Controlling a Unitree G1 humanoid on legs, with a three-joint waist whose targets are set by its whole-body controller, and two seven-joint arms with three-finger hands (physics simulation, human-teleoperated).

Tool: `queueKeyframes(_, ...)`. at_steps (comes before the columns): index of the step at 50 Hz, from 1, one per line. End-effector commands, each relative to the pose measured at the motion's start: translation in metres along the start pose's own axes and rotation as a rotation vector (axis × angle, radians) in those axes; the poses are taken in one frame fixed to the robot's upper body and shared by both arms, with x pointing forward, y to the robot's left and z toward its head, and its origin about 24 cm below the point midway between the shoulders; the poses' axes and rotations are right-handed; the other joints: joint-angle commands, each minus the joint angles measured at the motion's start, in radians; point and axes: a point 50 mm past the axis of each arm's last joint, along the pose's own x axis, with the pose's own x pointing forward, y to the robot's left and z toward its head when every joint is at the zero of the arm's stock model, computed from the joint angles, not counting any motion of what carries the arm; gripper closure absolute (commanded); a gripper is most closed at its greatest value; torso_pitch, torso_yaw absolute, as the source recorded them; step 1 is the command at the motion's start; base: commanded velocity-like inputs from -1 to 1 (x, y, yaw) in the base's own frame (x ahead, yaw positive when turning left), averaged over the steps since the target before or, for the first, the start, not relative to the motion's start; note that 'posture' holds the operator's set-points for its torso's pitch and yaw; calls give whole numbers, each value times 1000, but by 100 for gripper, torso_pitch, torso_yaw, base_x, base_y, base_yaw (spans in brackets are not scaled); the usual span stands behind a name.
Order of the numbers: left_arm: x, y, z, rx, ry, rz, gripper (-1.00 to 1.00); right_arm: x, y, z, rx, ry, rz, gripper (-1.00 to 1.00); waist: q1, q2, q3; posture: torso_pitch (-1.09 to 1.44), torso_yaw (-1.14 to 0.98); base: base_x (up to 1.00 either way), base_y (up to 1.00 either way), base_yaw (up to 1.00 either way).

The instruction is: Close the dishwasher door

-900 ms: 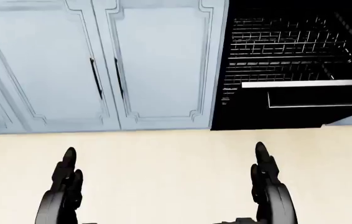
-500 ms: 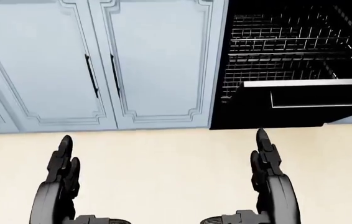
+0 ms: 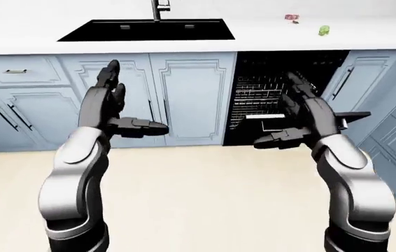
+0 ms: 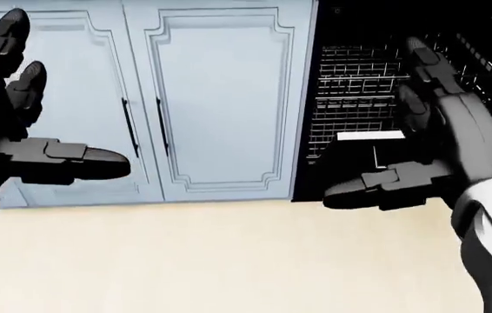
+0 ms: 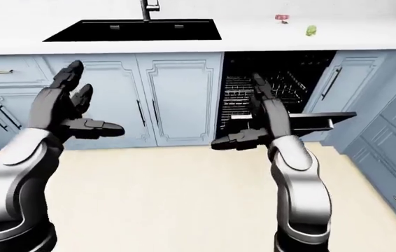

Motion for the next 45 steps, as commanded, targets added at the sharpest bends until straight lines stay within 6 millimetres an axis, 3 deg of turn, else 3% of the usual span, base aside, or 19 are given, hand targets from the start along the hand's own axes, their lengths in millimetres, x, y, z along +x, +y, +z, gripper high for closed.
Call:
queueKeyframes(1, 2, 3, 22, -26, -65, -16, -100, -3, -2, 36, -13, -94, 25, -100, 0, -2, -24, 0, 0, 0, 0, 0)
queueKeyframes(3, 6, 9, 19, -27, -53, 21, -100, -5, -19, 34, -8, -90, -12, -100, 3, -2, -18, 0, 0, 0, 0, 0)
queueKeyframes(4, 8, 8, 19, -38, -47, 22, -100, -3, -24, 28, -4, -79, -33, -100, -15, 5, -31, 0, 0, 0, 0, -66)
queueKeyframes(6, 11, 8, 15, -45, -47, 26, -100, -2, -21, 26, 6, -60, -32, -100, -8, 12, -11, 0, 0, 0, 0, -100)
queueKeyframes(9, 12, 11, 16, -57, -35, 35, -100, -3, -19, 26, -4, -61, -23, -100, -6, -10, -10, 0, 0, 0, 0, -100)
queueKeyframes(11, 14, 11, 14, -72, -29, 42, -100, -4, -17, 23, -18, -61, -17, -100, -8, -50, -20, 0, 0, 0, 0, -100)
queueKeyframes(14, 13, 12, 16, -73, -37, 46, -100, -4, -17, 23, -24, -61, -18, -100, -22, -42, -17, 0, 0, 0, 0, -100)
queueKeyframes(22, 13, 11, 15, -73, -42, 43, -100, -4, -18, 23, -32, -59, -21, -100, -22, 43, 14, 0, 0, 0, 0, -100)
queueKeyframes(24, 14, 11, 12, -88, -29, 41, -100, -3, -18, 23, -24, -70, -18, -100, -20, 80, 8, 0, 0, 0, 0, -100)
queueKeyframes(25, 14, 10, 11, -89, -27, 43, -100, -3, -18, 24, -23, -71, -18, -100, -12, 117, -6, 0, 0, 0, 0, -100)
queueKeyframes(26, 12, 11, 15, -93, -28, 42, -100, -3, -18, 26, -24, -73, -17, -100, -17, 111, -20, 0, 0, 0, 0, -100)
queueKeyframes(27, 12, 11, 15, -94, -28, 42, -100, -3, -18, 25, -24, -73, -17, -100, -3, 97, 7, 0, 0, 0, 0, -100)
queueKeyframes(28, 12, 12, 14, -115, -8, 46, -100, -5, -21, 30, -6, -92, -28, -100, 1, 103, 6, 0, 0, 0, 0, -48)
queueKeyframes(30, 13, 12, 13, -116, -7, 46, -100, -4, -21, 29, -4, -90, -27, -100, -8, 86, -20, 0, 0, 0, 0, -50)
queueKeyframes(33, 12, 12, 13, -115, -8, 45, -100, -5, -20, 29, -5, -89, -27, -100, -4, 55, -15, 0, 0, 0, 0, -50)
queueKeyframes(37, 13, 12, 12, -114, -9, 45, -100, -6, -20, 30, -6, -90, -25, -100, 5, -5, -16, 0, 0, 0, 0, -49)
queueKeyframes(39, 13, 12, 11, -114, -9, 45, -100, -6, -20, 30, -7, -90, -26, -100, 6, -62, -28, 0, 0, 0, 0, -50)
queueKeyframes(40, 12, 12, 12, -113, -10, 44, -100, -6, -20, 29, -7, -90, -26, -100, -1, -44, -24, 0, 0, 0, 0, -50)
queueKeyframes(45, 11, 12, 13, -110, -11, 42, -100, -4, -20, 27, -10, -91, -34, -100, -3, -23, -1, 0, 0, 0, 0, -23)
